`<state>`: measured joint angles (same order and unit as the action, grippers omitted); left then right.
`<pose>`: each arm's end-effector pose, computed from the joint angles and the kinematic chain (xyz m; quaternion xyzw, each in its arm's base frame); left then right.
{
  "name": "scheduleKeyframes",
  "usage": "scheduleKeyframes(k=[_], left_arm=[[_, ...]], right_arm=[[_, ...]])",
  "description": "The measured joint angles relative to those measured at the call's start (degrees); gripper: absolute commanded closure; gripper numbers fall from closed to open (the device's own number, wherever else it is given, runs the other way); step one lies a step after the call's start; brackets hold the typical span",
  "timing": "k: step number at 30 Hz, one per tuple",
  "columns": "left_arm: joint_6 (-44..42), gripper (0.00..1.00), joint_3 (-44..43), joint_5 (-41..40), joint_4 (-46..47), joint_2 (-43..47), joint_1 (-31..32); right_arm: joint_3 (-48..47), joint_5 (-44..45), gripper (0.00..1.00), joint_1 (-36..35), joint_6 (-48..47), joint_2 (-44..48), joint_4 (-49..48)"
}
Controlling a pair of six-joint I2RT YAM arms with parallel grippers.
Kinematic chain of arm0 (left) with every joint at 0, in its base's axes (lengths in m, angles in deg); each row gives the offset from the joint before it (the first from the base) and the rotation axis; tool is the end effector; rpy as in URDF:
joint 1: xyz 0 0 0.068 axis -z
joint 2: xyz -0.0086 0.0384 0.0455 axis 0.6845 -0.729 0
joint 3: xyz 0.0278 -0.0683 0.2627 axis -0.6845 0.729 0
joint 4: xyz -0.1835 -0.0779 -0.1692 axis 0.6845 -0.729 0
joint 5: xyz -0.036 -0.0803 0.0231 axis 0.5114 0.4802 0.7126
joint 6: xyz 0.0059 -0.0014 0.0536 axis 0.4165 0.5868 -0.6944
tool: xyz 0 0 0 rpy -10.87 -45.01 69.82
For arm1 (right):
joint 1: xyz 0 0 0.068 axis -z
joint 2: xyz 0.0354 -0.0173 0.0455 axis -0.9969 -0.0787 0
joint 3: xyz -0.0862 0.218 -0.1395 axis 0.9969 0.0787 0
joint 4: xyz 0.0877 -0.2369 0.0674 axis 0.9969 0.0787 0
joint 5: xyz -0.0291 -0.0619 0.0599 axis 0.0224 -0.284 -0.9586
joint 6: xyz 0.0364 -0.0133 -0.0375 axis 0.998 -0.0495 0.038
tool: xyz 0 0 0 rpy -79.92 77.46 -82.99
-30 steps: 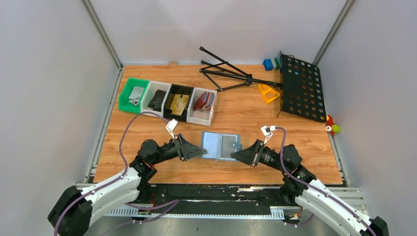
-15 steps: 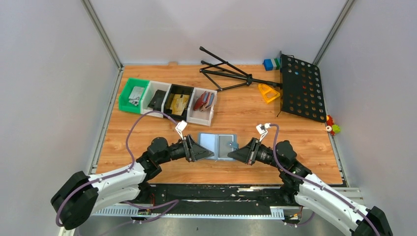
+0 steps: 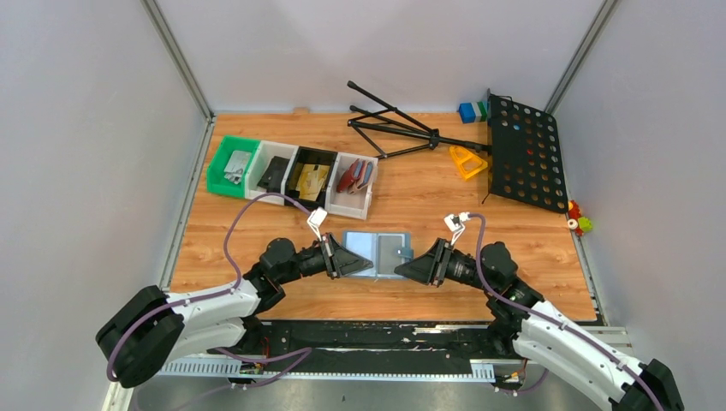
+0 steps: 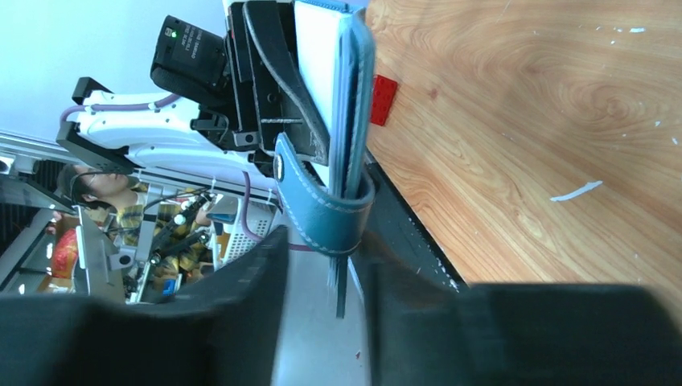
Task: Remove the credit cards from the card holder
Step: Remove the credit card from the card holder.
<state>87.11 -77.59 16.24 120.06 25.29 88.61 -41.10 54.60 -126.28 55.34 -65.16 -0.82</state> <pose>0.1278 -0.1506 0.1920 0.0047 0.7161 -0.6537 0.2446 0.1054 0.1128 0.2084 -0.0399 0.7416 0.6099 0.2766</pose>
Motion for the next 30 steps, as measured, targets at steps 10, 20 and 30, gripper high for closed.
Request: scheduleKeyframes(k=[10,20,30], left_arm=[[0.1,1.0,0.1,-1.3,-0.4,1.6,0.0],[-0.2,1.0,0.1,-1.0,-3.1,1.8,-0.1],[0.1,1.0,0.1,-0.5,-2.2,1.9,0.0]], right_arm=[[-4.5,3.8,0.78,0.0,-5.8,11.0,11.8],[-5.5,4.0,0.81,0.0,-7.8,7.0,14.3],[-6.4,4.9,0.66,0.0,-9.0,5.2,17.5]])
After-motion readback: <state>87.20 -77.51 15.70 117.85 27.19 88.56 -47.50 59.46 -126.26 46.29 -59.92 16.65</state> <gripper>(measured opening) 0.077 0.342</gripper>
